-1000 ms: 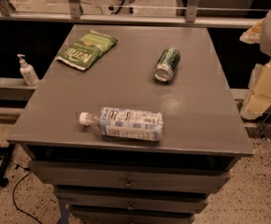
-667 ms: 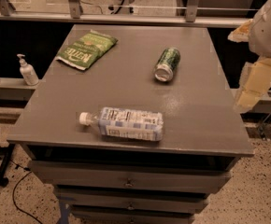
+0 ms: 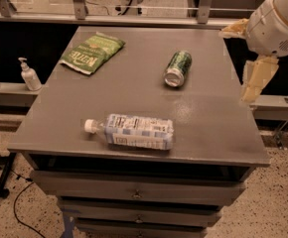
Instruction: Pick blue plastic bottle
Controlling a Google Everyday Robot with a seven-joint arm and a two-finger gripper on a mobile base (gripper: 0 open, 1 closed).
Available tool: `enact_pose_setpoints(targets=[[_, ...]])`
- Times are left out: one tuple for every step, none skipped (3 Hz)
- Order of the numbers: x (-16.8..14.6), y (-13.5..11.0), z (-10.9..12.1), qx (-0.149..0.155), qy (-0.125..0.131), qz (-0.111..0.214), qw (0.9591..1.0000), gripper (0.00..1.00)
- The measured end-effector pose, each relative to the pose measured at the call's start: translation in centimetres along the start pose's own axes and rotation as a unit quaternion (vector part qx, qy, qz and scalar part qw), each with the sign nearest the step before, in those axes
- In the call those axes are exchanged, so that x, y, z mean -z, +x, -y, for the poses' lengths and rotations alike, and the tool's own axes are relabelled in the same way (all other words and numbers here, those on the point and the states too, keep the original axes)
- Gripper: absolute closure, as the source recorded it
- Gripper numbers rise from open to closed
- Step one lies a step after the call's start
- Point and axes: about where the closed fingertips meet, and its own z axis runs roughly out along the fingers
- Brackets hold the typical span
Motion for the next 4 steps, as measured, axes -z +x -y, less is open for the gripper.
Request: enact_pose_setpoints(targets=[[-1.3, -0.8, 1.6, 0.073, 0.001, 0.044, 0.9964, 0.0], [-2.3, -2.3, 3.2, 0.126, 0.0, 0.097, 0.9873, 0.0], [-2.3, -2.3, 3.2, 0.126, 0.0, 0.097, 0.9873, 0.0], [-2.7, -2.4, 3.7, 0.152, 0.001, 0.094, 0.9839, 0.0]])
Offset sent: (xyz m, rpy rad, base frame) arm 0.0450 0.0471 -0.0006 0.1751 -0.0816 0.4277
